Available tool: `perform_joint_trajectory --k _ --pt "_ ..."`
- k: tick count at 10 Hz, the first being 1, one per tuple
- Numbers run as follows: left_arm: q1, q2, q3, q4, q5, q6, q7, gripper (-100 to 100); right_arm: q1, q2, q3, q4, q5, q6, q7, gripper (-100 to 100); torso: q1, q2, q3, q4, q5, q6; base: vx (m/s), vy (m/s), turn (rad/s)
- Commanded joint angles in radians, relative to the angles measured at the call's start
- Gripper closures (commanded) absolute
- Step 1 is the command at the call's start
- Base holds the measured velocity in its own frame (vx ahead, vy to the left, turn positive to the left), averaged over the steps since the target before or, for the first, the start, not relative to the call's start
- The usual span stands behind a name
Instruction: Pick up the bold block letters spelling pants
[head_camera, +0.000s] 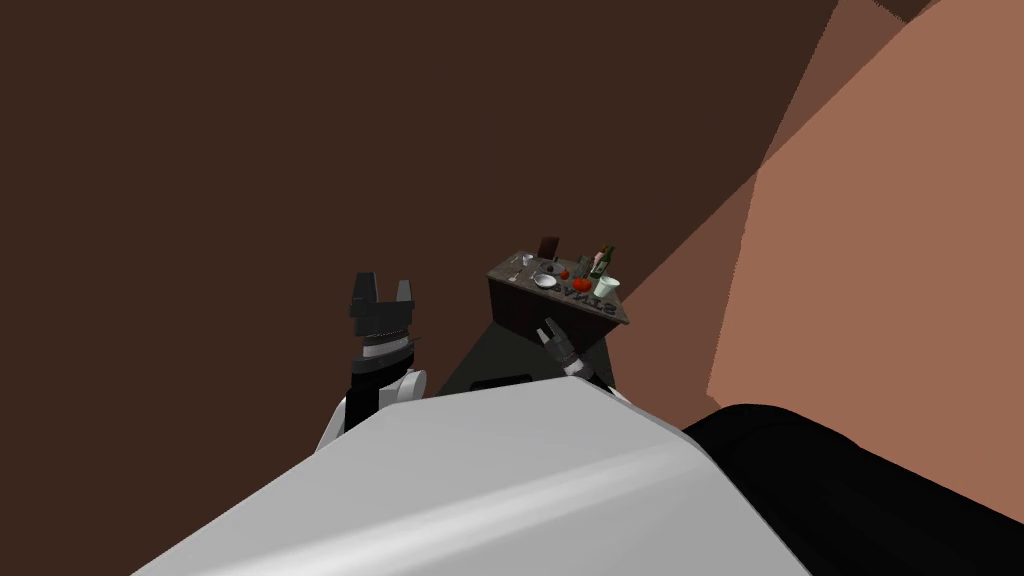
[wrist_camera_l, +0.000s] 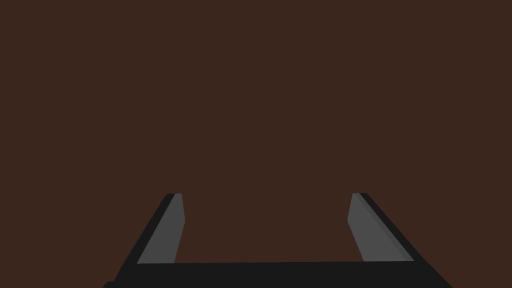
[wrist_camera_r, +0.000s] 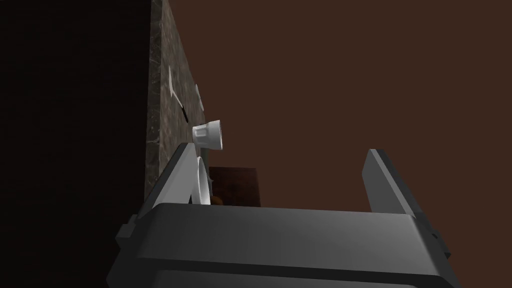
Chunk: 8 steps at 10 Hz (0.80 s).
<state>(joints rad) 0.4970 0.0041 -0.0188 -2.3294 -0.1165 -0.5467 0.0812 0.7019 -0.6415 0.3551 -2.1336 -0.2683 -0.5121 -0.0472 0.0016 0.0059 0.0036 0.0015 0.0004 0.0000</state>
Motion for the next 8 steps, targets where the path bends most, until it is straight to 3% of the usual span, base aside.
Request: perform_joint_trajectory --k 1,2,3,4,5,6,7,8 --pt "0.000 0.000 0.000 0.000 0.000 0.000 0.000 0 0.016 -0.050 0.010 0.003 -0.018 -0.002 -0.003 -100 0.000 0.000 0.000 0.000 0.000 0.000 -0.053 0.047 0.073" --pt "0.000 0.000 0.000 0.000 0.000 0.000 0.000 0 0.036 -0.083 0.043 0.022 -0.047 -0.001 -0.003 -100 -0.001 -0.001 -0.001 0.000 0.000 0.001 -0.064 0.049 0.166" --pt "0.000 0.000 0.000 0.000 0.000 0.000 0.000 0 0.036 -0.113 0.043 0.022 -0.047 -0.001 -0.003 -100 -0.001 -0.001 -0.001 0.000 0.000 0.000 -0.051 0.049 0.095" --pt "0.000 0.000 0.000 0.000 0.000 0.000 0.000 0 0.056 -0.145 0.076 0.043 -0.076 0.000 -0.002 -100 -0.001 -0.001 -0.001 0.000 0.000 0.001 -0.054 0.064 0.201" --pt "0.000 0.000 0.000 0.000 0.000 0.000 0.000 0 0.056 -0.177 0.076 0.043 -0.076 0.000 -0.002 -100 0.000 -0.001 -0.001 0.000 0.000 0.000 -0.033 0.044 0.088" --pt "0.000 0.000 0.000 0.000 0.000 0.000 0.000 0 0.056 -0.180 0.076 0.043 -0.076 0.000 -0.002 -100 -0.001 -0.002 -0.001 0.000 0.000 0.001 -0.004 0.017 -0.019" --pt "0.000 0.000 0.000 0.000 0.000 0.000 0.000 0 0.076 -0.220 0.109 0.066 -0.106 0.001 0.000 -100 -0.003 -0.004 -0.002 -0.001 0.000 0.001 -0.012 0.032 0.189" --pt "0.000 0.000 0.000 0.000 0.000 0.000 0.000 0 0.076 -0.247 0.109 0.066 -0.106 0.001 0.000 -100 -0.003 -0.004 -0.002 -0.001 0.000 0.000 -0.016 0.024 0.112"
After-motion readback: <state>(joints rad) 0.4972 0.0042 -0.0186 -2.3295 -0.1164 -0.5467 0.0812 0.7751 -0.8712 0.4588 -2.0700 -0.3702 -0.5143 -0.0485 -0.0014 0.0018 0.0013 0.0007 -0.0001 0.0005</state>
